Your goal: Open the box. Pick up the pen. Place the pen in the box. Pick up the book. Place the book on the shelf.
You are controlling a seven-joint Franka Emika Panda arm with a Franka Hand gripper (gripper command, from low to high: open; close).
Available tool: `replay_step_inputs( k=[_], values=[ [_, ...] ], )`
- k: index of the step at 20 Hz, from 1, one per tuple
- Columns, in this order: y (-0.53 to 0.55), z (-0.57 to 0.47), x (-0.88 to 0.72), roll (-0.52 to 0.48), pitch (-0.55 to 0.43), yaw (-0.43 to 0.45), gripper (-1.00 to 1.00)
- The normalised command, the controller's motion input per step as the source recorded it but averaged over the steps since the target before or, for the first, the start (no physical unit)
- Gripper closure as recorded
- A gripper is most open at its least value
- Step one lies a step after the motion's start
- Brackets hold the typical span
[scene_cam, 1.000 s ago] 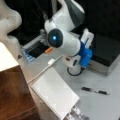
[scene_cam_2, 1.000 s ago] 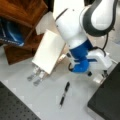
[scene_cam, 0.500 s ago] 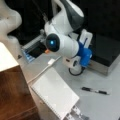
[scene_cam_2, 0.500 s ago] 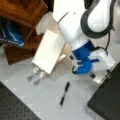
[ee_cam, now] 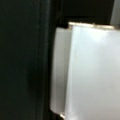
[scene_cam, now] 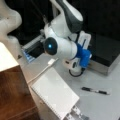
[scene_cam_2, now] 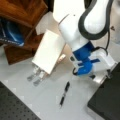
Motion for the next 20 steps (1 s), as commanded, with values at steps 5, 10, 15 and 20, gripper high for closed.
replay_step_inputs(
  k=[5,10,15,20],
  values=[
    [-0.07,-0.14,0.0,0.261,-0.072,-0.084,-1.0],
    [-0.11,-0.18,0.04,0.263,-0.055,-0.084,-1.0],
    [-0.1,-0.2,0.09,0.217,-0.07,-0.058,-1.0],
    [-0.12,-0.15,0.11,0.176,-0.074,-0.025,-1.0]
  ],
)
